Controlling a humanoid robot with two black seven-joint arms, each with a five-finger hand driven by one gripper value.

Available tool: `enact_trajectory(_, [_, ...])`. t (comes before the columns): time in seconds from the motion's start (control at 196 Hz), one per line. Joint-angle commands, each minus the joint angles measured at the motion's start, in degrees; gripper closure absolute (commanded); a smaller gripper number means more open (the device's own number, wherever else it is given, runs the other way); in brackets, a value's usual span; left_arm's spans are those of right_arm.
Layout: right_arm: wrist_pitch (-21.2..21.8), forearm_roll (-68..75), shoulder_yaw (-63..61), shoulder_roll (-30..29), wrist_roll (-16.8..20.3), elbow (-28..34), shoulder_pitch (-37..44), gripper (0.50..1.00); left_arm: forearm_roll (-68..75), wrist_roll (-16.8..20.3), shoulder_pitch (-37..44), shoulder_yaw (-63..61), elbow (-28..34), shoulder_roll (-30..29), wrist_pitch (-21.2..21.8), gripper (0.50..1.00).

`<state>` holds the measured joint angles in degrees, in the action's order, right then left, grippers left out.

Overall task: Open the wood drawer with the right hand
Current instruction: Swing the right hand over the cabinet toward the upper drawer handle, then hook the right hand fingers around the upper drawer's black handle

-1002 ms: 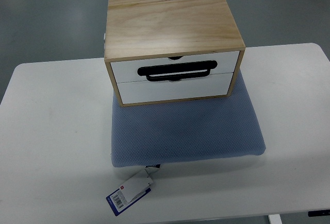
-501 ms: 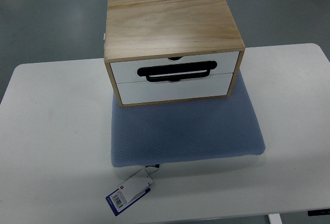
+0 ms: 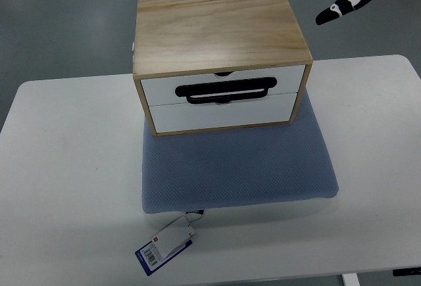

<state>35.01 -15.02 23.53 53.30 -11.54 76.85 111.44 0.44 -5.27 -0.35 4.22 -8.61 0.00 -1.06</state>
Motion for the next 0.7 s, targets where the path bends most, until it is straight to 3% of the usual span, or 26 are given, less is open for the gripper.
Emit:
enact_trajectory(0.0, [-0.01, -0.01, 3.62, -2.41, -0.06, 1.10, 3.17, 0.572, 0.00, 0.00, 0.00, 0.00, -0.01, 0.00, 0.00, 0.500])
enact_trajectory(0.317, [-0.01, 1.05, 13.29, -16.65, -0.32, 1.81, 9.76, 0.572, 0.00, 0.00, 0.00, 0.00, -0.01, 0.00, 0.00, 0.500])
enact_trajectory(0.486, [-0.82, 3.33, 14.35, -21.04, -0.24, 1.81, 9.94, 0.572, 0.00, 0.00, 0.00, 0.00, -0.01, 0.00, 0.00, 0.500])
enact_trajectory(0.695, [-7.85, 7.73, 16.81, -30.45, 0.29, 0.84, 10.02, 0.574, 0.00, 0.00, 0.00, 0.00, -0.01, 0.00, 0.00, 0.500])
